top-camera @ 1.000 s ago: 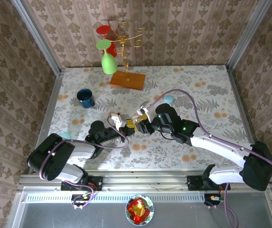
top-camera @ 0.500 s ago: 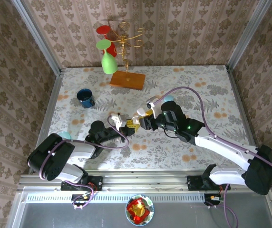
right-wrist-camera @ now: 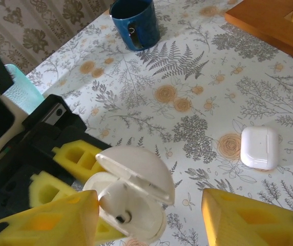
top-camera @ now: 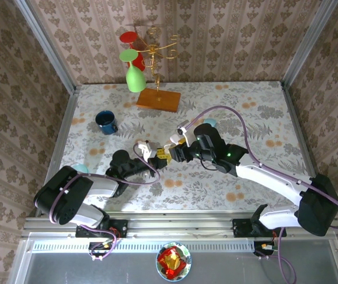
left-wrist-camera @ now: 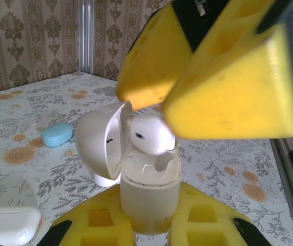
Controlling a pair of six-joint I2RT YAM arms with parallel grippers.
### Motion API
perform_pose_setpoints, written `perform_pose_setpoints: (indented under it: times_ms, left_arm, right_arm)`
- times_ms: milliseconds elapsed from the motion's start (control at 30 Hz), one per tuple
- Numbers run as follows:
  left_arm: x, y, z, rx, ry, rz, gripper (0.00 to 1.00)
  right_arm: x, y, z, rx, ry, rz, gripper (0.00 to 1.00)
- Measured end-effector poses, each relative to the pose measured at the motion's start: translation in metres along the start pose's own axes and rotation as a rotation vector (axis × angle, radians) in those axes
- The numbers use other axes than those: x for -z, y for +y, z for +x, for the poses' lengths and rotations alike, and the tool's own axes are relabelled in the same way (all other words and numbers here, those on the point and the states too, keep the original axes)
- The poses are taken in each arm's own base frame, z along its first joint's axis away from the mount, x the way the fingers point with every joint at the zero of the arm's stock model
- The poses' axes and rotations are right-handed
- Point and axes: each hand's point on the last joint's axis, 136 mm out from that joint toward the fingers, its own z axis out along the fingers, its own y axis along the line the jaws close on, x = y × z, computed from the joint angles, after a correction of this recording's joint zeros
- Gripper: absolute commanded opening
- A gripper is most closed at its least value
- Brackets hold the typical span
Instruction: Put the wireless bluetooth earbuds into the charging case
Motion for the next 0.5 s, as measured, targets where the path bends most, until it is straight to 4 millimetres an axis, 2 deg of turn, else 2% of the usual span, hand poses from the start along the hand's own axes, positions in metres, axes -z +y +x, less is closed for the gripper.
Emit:
perform_pose_setpoints:
  times_ms: [300,500]
  left_arm:
    - [0.0,-0.0003,0.0021,0.006,0.008,0.002,0.06]
    - [0.0,-0.0001,0.0016,0.004,0.006,0.002,0.06]
  right_arm:
    - [-0.0085,-0.0106,0.0043,-0.008,0.039,0.061,0.56]
    - [-0.0047,-0.0053,0.0014,-0.011,0.024,0.034,0.61]
